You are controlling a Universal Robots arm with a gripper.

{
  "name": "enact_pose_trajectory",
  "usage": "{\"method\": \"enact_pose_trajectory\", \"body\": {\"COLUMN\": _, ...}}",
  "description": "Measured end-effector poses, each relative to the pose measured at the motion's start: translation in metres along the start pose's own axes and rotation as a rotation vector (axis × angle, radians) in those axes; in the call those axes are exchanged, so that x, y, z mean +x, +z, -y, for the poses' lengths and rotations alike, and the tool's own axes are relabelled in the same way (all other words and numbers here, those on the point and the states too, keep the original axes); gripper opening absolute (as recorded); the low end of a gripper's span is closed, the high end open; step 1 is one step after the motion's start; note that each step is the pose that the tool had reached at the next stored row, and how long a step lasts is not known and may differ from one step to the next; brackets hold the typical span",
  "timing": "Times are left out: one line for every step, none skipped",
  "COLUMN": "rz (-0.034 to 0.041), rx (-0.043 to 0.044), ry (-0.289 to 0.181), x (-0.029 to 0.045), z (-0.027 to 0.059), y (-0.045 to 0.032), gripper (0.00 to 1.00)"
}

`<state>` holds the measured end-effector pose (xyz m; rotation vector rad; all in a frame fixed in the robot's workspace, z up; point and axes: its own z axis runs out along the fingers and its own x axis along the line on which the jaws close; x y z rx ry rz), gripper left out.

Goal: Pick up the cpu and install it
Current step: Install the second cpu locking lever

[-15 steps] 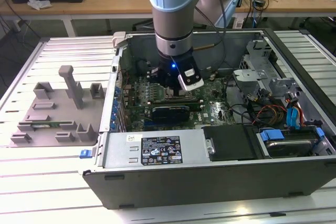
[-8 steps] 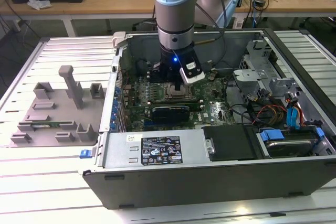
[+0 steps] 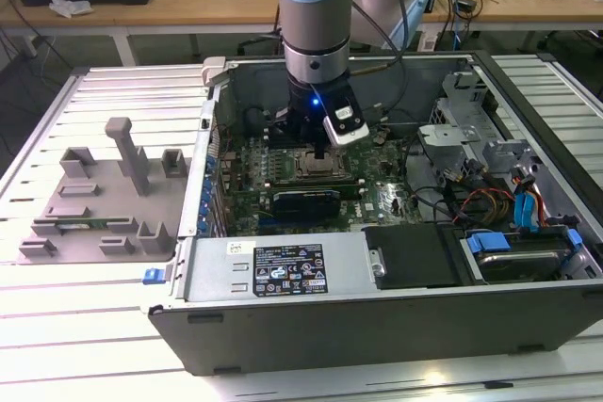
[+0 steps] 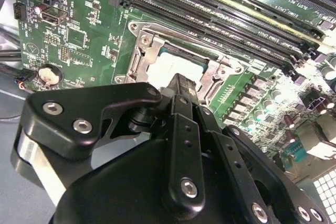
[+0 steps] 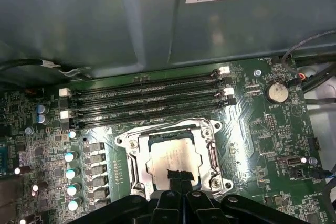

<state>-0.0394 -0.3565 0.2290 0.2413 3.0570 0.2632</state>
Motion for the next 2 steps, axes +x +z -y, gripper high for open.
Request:
{"method": "enact_pose_trajectory", "body": {"rz": 0.0000, "rx": 0.0000, "ry": 0.000, "x": 0.0000, "z": 0.0000, "y": 0.0000, "gripper": 0.11}}
{"method": "enact_pose_trajectory", "body": {"rz": 0.0000, "rx": 0.0001, "ry": 0.000, "x": 0.0000, "z": 0.0000, "y": 0.0000, "gripper": 0.11}}
